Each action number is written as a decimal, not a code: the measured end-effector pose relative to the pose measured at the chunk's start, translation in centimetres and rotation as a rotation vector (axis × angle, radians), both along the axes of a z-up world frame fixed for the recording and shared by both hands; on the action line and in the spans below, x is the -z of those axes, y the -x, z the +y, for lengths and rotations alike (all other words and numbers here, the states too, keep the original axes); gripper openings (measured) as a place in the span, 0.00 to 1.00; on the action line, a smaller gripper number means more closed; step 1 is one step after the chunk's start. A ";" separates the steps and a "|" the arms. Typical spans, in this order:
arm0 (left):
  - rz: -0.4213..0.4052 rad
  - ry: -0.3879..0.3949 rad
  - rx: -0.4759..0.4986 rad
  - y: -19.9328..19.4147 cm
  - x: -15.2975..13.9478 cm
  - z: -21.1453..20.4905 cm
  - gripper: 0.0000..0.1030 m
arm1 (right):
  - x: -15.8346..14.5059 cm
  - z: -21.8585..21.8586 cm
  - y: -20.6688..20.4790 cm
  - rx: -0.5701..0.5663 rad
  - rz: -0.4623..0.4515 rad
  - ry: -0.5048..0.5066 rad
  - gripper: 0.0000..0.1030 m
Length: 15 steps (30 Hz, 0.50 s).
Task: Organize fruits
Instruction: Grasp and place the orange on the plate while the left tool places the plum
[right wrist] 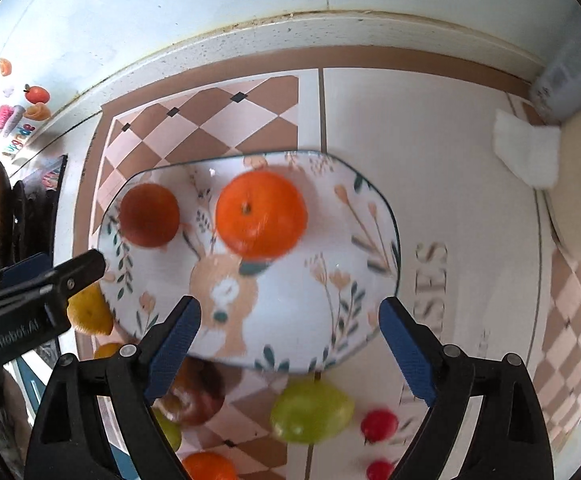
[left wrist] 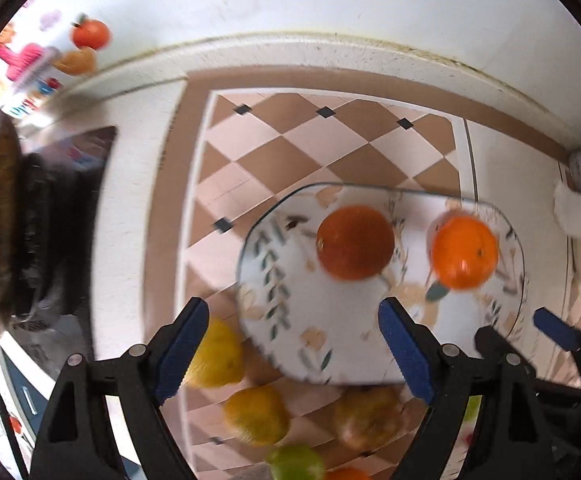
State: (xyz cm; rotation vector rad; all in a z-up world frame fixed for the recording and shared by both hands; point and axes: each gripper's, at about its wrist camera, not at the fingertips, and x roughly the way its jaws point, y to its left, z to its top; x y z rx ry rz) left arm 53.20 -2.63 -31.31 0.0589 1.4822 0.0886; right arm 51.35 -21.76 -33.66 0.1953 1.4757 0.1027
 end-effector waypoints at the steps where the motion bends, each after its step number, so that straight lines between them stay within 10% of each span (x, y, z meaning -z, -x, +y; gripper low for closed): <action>1: -0.016 -0.009 0.012 0.9 -0.4 -0.2 0.84 | -0.6 0.0 0.9 0.010 -0.008 0.003 0.90; 15: -0.203 -0.014 0.059 11.2 -8.4 0.5 0.84 | -9.4 1.4 10.9 0.055 -0.172 0.059 0.90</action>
